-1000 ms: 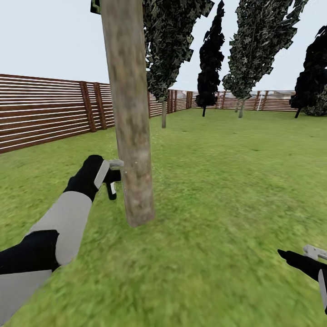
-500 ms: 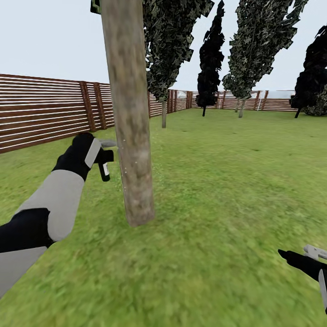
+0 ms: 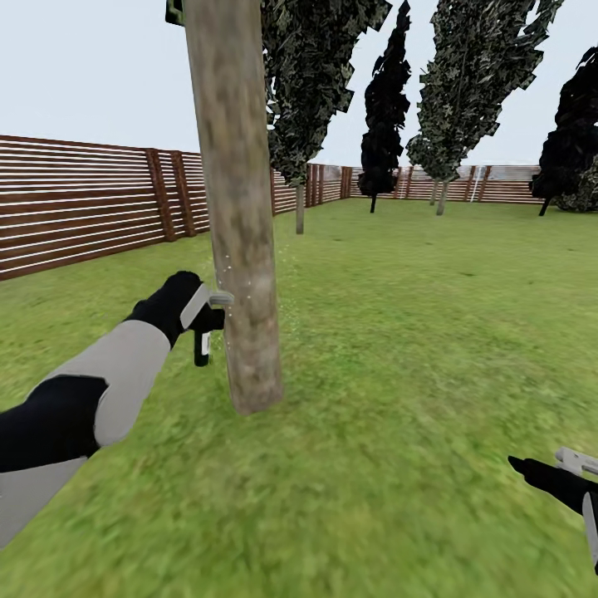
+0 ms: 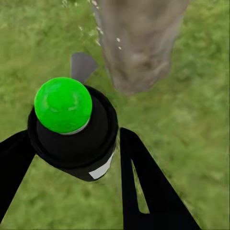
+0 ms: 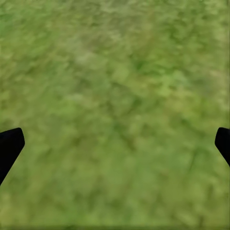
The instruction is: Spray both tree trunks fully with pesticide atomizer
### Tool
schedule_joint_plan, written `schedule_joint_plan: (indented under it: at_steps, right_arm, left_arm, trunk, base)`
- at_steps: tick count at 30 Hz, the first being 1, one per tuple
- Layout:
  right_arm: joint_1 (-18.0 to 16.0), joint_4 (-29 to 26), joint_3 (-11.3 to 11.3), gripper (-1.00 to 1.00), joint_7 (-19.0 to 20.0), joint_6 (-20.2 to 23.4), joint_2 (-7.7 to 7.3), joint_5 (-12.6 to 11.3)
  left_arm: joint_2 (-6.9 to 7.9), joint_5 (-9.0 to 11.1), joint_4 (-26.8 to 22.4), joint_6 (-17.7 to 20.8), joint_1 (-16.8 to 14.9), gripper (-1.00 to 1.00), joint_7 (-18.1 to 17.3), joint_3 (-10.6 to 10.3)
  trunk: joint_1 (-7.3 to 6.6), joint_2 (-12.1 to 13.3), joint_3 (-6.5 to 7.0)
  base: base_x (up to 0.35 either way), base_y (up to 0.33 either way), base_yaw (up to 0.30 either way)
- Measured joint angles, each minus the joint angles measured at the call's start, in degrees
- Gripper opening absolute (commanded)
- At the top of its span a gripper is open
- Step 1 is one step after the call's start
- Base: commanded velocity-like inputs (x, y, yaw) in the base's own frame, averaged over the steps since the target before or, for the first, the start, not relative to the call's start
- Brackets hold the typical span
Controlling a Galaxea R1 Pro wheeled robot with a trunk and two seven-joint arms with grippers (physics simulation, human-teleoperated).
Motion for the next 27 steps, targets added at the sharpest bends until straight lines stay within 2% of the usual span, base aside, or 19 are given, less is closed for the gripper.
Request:
schedule_joint_plan:
  at_steps: [1,3,6,8,10,11,12,14,15,16,17,18,20,21,22,24,27]
  right_arm:
    - [0.0,0.0,0.0,1.0,0.0,0.0,-0.01,0.0]
    - [0.0,0.01,0.0,1.0,0.0,0.0,-0.02,0.0]
    - [0.0,0.0,0.0,1.0,0.0,0.0,-0.02,0.01]
    - [0.0,0.02,0.0,1.0,0.0,0.0,0.02,0.0]
    - [0.0,0.01,0.0,1.0,0.0,0.0,0.0,0.0]
    - [0.0,0.0,0.0,1.0,0.0,0.0,-0.01,0.03]
    - [0.0,0.0,0.0,1.0,0.0,0.0,0.0,0.02]
    - [0.0,0.0,0.0,1.0,0.0,0.0,0.05,0.02]
    - [0.0,0.0,0.0,1.0,0.0,0.0,0.06,0.02]
    - [0.0,0.0,0.0,1.0,0.0,0.0,0.06,0.03]
    - [0.0,-0.01,0.0,1.0,0.0,0.01,0.07,0.02]
    - [0.0,0.0,0.0,1.0,0.0,0.0,0.07,0.03]
    - [0.0,0.0,0.0,1.0,0.0,0.01,0.07,0.04]
    - [0.0,-0.01,0.0,1.0,0.0,0.01,0.11,0.04]
    - [0.0,0.0,0.0,1.0,0.0,0.0,0.14,0.06]
    - [0.0,0.0,0.0,1.0,0.0,0.0,0.15,0.07]
    - [0.0,0.0,0.0,1.0,0.11,0.0,0.11,0.01]
  left_arm:
    - [0.03,0.0,-0.6,-0.02,-0.01,-1.0,-1.22,-2.07]
    - [0.11,-0.13,-3.77,-0.02,-0.02,-1.0,-2.34,-3.93]
    - [0.4,-0.05,-4.43,-0.01,0.04,-1.0,-2.54,-4.36]
    - [1.98,-0.19,-3.47,-0.06,0.27,-1.0,-2.63,-4.44]
    - [2.71,0.15,1.59,-0.39,0.46,-1.0,-2.93,-4.47]
    - [2.83,0.18,6.61,-1.8,0.5,-1.0,-3.05,-4.52]
    - [2.87,0.25,11.5,-4.84,0.53,-1.0,-3.09,-4.46]
    - [2.89,0.29,17.52,-11.6,0.6,-1.0,-3.06,-4.39]
    - [2.9,0.34,18.5,-14.33,1.23,-1.0,-3.06,-4.34]
    - [2.88,0.31,19.22,-19.39,3.48,-1.0,-3.0,-4.48]
    - [2.78,0.65,19.86,-26.63,6.61,-1.0,-2.95,-4.03]
    - [2.75,0.76,20.05,-29.55,7.58,-1.0,-2.97,-3.99]
    - [2.62,3.14,20.17,-31.98,10.03,-1.0,-3.87,-3.55]
    - [2.58,4.9,20.17,-32.39,10.59,-1.0,-6.4,-3.37]
    - [2.53,6.55,20.16,-32.59,11.22,-1.0,-11.18,-3.05]
    - [2.56,6.71,20.16,-32.74,11.55,-1.0,-13.59,-3.85]
    - [2.74,6.64,20.15,-32.64,11.67,-1.0,-13.97,-4.01]
  trunk:
    - [0.0,0.0,0.0]
    - [0.0,0.0,0.01]
    - [0.0,0.0,0.0]
    - [0.0,0.0,0.0]
    - [0.01,0.01,-0.01]
    - [0.01,0.01,-0.01]
    - [0.01,0.01,-0.01]
    - [0.01,0.01,-0.01]
    - [0.01,0.01,-0.01]
    - [0.01,0.0,-0.01]
    - [0.02,0.01,-0.01]
    - [0.01,0.0,-0.01]
    - [0.01,0.01,-0.01]
    - [0.01,0.0,-0.01]
    - [0.01,0.0,-0.01]
    - [0.0,0.0,0.0]
    - [0.0,0.0,0.0]
  base:
    - [0.0,0.0,0.0]
    - [0.0,0.0,0.0]
    - [0.0,0.0,0.0]
    - [0.0,0.0,0.0]
    - [0.0,0.0,0.0]
    - [0.0,0.0,0.0]
    - [0.0,0.0,0.0]
    - [0.0,0.0,0.0]
    - [0.0,0.0,0.0]
    - [0.0,0.0,0.0]
    - [0.0,0.0,0.0]
    - [0.0,0.0,0.0]
    - [0.0,0.0,0.0]
    - [0.0,0.0,0.0]
    - [0.0,0.0,0.0]
    - [0.0,0.0,0.0]
    - [0.0,0.0,0.018]
